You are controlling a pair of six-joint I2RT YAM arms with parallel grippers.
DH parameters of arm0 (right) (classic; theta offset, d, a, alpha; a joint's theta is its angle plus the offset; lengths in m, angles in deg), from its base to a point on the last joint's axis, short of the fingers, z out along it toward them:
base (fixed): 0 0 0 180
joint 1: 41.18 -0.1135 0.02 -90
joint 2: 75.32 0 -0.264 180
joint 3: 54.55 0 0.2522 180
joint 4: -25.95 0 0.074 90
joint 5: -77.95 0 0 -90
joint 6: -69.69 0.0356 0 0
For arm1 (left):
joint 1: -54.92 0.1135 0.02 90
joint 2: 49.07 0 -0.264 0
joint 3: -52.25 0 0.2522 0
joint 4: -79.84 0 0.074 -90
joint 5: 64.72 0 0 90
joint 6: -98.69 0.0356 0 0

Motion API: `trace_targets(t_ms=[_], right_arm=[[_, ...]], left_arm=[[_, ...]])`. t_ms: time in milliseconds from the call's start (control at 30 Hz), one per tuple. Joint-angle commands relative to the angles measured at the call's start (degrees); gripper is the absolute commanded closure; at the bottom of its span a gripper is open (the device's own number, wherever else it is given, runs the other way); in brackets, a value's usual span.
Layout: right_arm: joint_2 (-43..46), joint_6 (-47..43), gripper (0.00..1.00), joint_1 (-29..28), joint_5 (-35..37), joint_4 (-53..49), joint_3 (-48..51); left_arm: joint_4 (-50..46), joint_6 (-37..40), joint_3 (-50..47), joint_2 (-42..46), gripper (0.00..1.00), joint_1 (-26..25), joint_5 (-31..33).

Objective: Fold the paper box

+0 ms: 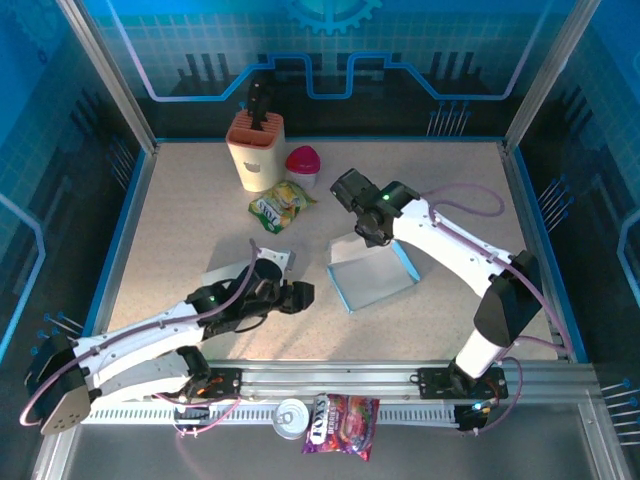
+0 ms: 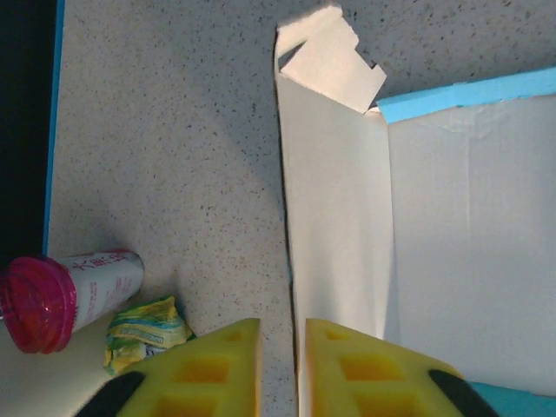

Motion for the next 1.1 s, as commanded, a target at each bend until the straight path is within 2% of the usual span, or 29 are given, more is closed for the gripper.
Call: trace_targets(t_ms=[0,67,200,333,433,500,567,667,767,933,1067], right_arm=[[2.6,11.6,0.69,0.3,0.2,3.0,3.0],[4.6,7.8,0.64,0.4,0.3,5.4,5.1],[10.4,-6.8,0.50,1.5,1.0,13.9,10.5],[17.0,-31.8,0.45,6.5,-4.5,25.2,16.0],[22.4,-59.1,0.46,14.1,-16.5,36.6,21.1],[24.8,-75.4,0.44,21.5,-32.1,43.1,24.2],[24.8,-86.6,0.45,28.2,-43.7,39.8,23.7],[23.7,-100.9,0.51,34.7,-47.2,29.7,21.5],[23.6,-106.4,0.50,38.1,-48.6,26.9,22.6],[24.7,-105.4,0.50,39.6,-49.5,29.3,26.0],[24.6,-104.4,0.50,39.8,-50.8,30.3,26.5]], left_arm=[[3.4,2.0,0.0,-2.1,0.37,2.0,-3.3],[3.8,2.8,1.1,-3.7,0.36,2.4,-3.4],[4.3,4.8,4.9,-8.4,0.36,2.5,-4.0],[5.1,5.5,8.3,-12.3,0.37,2.3,-3.7],[2.9,6.8,11.8,-14.2,0.39,1.0,-0.2],[0.7,6.9,13.6,-15.0,0.41,0.8,3.3],[-0.9,7.3,15.2,-16.1,0.43,0.8,5.3],[-1.9,7.9,17.0,-19.0,0.46,0.7,6.6],[-2.0,9.0,18.7,-21.3,0.52,0.5,7.0],[-3.3,11.1,21.6,-23.5,0.58,0.2,10.4],[-3.1,12.8,23.5,-25.9,0.62,0.2,10.0]])
